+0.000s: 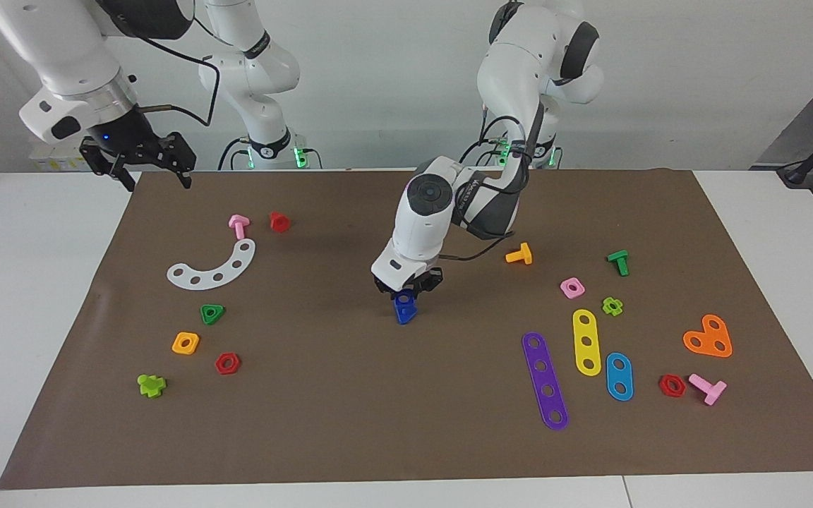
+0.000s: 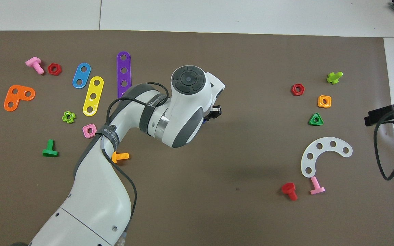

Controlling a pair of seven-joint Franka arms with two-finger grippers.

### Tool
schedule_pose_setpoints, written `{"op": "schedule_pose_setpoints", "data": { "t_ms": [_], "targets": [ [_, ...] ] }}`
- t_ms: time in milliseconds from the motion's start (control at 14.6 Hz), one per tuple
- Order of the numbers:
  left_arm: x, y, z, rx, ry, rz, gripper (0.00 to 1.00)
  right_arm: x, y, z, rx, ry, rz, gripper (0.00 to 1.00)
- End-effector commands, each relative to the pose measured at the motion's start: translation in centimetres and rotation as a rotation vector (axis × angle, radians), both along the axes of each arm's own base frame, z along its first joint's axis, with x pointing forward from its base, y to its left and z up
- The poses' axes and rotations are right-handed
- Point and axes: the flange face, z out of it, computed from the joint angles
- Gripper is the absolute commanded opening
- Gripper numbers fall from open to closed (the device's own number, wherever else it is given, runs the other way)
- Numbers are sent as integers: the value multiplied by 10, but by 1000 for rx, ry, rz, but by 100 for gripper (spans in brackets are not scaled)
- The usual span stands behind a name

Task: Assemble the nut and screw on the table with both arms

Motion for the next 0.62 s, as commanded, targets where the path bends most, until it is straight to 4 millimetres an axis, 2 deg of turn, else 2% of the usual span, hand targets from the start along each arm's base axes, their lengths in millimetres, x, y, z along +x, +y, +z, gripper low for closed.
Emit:
{"op": "schedule_pose_setpoints", "data": {
  "t_ms": [0, 547],
  "targets": [
    [8, -1, -13, 17, 10, 10, 2, -2, 0, 1, 17, -1, 17, 100],
    [1, -8, -2, 37, 43, 5, 2, -2, 0, 1, 16, -1, 15, 100]
  ]
}}
